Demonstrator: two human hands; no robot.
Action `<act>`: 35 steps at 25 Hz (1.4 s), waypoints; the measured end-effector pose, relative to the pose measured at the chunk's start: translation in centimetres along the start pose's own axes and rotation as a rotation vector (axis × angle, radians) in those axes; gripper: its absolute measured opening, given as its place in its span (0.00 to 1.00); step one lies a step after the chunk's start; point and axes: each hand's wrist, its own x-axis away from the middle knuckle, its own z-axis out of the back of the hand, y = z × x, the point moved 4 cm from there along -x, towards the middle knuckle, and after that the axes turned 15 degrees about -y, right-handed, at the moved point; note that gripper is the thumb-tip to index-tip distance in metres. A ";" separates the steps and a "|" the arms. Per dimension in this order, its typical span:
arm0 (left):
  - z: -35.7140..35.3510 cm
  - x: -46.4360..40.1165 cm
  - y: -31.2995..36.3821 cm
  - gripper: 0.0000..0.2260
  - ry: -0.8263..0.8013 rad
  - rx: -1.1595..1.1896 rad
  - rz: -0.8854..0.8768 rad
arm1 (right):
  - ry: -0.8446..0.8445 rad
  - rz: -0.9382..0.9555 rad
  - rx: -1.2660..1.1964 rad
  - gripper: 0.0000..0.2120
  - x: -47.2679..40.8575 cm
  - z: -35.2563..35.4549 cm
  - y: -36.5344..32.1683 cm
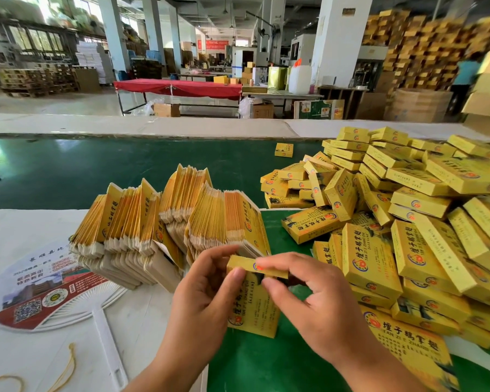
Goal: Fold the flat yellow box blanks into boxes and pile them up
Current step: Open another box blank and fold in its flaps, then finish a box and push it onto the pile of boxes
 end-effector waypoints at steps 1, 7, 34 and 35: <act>0.2 -0.2 -0.2 0.10 -0.035 0.010 0.024 | 0.028 -0.024 -0.044 0.11 0.0 0.3 0.3; 0.2 -0.3 -1.3 0.09 -0.276 0.079 0.189 | 0.230 -0.185 -0.106 0.11 -0.1 2.0 1.1; 0.2 -0.8 -0.2 0.18 -0.269 0.307 0.276 | -0.185 -0.595 1.244 0.20 -1.3 11.5 1.5; 0.3 -0.8 -0.2 0.18 -0.256 0.299 0.267 | -0.218 -0.623 1.265 0.19 -1.6 11.2 1.2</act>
